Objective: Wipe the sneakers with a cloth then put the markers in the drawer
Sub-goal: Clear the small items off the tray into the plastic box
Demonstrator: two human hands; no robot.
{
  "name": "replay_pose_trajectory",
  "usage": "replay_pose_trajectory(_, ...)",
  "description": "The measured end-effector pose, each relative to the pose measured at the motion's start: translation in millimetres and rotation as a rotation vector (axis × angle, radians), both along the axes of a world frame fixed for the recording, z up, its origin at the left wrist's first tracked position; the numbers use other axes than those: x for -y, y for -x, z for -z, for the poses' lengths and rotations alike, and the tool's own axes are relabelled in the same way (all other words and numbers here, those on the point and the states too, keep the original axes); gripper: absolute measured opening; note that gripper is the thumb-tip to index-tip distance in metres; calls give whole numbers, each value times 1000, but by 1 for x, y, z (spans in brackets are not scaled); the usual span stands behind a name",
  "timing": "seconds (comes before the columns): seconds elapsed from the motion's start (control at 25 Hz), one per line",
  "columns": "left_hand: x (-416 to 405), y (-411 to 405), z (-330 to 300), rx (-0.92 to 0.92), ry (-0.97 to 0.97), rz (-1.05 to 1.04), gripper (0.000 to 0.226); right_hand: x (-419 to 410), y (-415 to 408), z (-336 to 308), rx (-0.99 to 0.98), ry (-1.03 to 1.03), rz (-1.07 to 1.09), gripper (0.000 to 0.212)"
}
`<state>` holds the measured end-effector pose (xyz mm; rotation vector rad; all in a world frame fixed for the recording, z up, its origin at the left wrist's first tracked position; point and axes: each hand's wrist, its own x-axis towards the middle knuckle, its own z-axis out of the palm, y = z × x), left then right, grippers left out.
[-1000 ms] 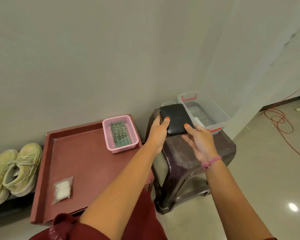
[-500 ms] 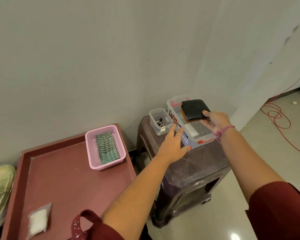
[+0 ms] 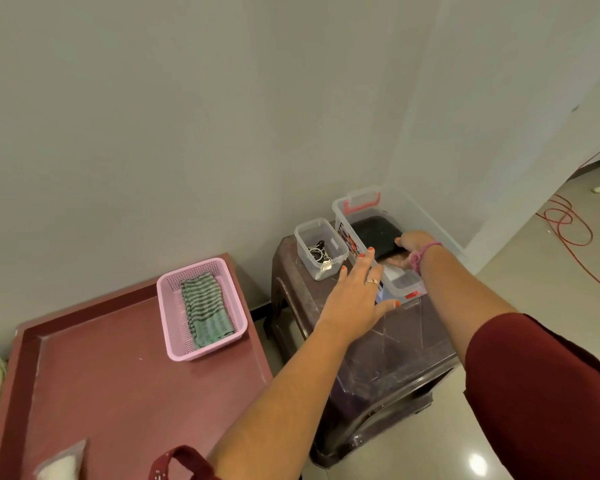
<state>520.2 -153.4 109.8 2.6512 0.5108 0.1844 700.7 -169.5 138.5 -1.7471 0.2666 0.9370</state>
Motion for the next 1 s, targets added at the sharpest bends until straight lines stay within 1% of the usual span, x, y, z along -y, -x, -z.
replay_pose_trajectory(0.04, 0, -2, 1, 4, 26, -2, 70, 2, 0, 2, 47, 38, -18, 9)
replay_pose_trajectory(0.12, 1, -4, 2, 19, 69, -9, 68, 10, 1, 9, 128, 68, -84, 21)
replay_pose_trajectory(0.2, 1, -3, 2, 31, 84, -8, 67, 18, 0, 21, 149, 47, -112, 35)
replay_pose_trajectory(0.28, 2, -3, 1, 35, 98, -12, 67, 19, -1, 25, 167, 54, -148, 42)
replay_pose_trajectory(0.36, 3, -3, -2, 28, 122, -17, 67, 9, 4, 18, 216, 129, -178, 41)
replay_pose_trajectory(0.48, 3, 1, -5, -3, 131, 2, 68, -6, 13, 7, 365, 316, -232, 32)
replay_pose_trajectory(0.52, 2, 3, -5, -15, 132, 20, 70, -8, 16, 2, 354, 322, -241, 31)
replay_pose_trajectory(0.6, 0, 12, -6, -38, 154, 49, 76, -7, 17, -9, 321, 293, -231, 31)
replay_pose_trajectory(0.68, 1, 27, -11, -48, 165, 52, 78, -1, 18, -18, 363, 244, -218, 31)
replay_pose_trajectory(0.76, 5, 48, -20, -24, 173, 18, 75, 6, 27, -29, 408, 144, -159, 26)
replay_pose_trajectory(0.88, 10, 94, -33, 95, 219, -87, 70, 16, 57, -47, 469, -56, -74, 10)
replay_pose_trajectory(0.96, 9, 131, -37, 166, 244, -159, 66, 23, 90, -60, 505, -188, -65, 11)
replay_pose_trajectory(1.0, 10, 151, -36, 195, 260, -196, 64, 26, 109, -65, 492, -255, -62, 12)
